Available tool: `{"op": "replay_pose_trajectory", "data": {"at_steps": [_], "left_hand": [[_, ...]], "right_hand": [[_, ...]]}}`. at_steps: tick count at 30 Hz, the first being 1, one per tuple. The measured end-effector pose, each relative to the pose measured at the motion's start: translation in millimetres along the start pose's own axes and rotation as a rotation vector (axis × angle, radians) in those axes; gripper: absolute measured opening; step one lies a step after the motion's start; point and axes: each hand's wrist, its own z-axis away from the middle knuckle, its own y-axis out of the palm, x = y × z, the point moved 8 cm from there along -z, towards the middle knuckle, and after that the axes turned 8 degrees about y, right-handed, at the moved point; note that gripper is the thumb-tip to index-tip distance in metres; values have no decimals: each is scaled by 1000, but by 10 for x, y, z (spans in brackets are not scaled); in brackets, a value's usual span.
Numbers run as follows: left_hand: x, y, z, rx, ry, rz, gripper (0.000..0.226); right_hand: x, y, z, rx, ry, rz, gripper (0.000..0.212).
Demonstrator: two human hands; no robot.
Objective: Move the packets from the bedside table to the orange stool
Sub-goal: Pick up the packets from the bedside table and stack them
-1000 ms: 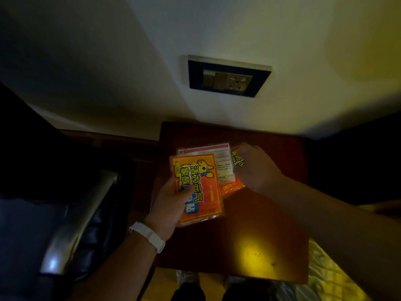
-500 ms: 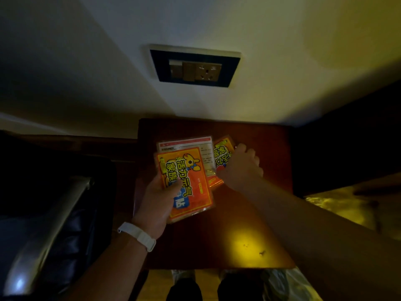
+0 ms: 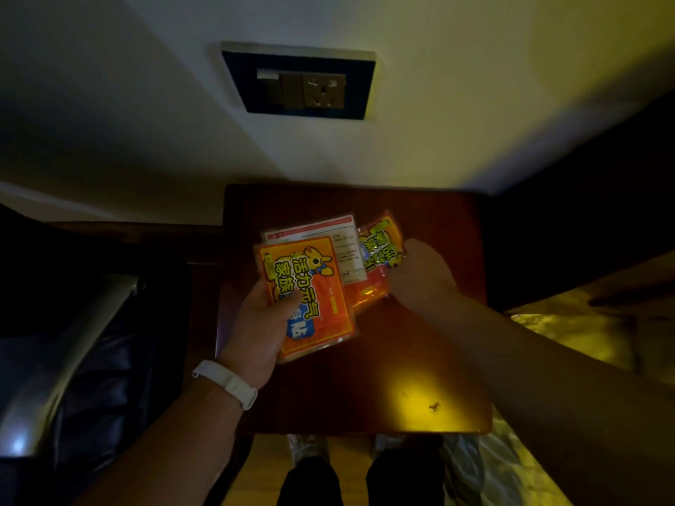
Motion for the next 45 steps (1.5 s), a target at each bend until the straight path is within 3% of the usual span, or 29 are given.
{"op": "replay_pose_trajectory", "data": {"at_steps": [8, 16, 22, 24, 27, 29, 34, 42, 45], "left_hand": [[-42, 204, 110, 6, -14, 28, 30], [-80, 302, 148, 25, -42, 36, 31], [-129, 343, 193, 44, -57, 176, 28], [-132, 355, 221, 91, -91, 231, 36], [-172, 329, 280, 195, -119, 255, 52], [-183, 272, 312, 224, -107, 224, 52], [-94, -7, 322, 135, -2, 145, 17], [18, -387, 284, -16, 4, 161, 21], [75, -581, 278, -110, -36, 158, 27]], "right_hand": [[-457, -816, 252, -135, -35, 70, 15], [-13, -1310, 637, -286, -242, 184, 8], [532, -855, 743, -77, -397, 221, 13], [693, -645, 764, 8, -425, 254, 16], [908, -369, 824, 91, -502, 289, 5], [1011, -220, 858, 134, -513, 292, 24], [1193, 107, 924, 180, -573, 335, 37], [1314, 292, 703, 125, -591, 312, 30], [1355, 322, 489, 104, -609, 464, 34]]}}
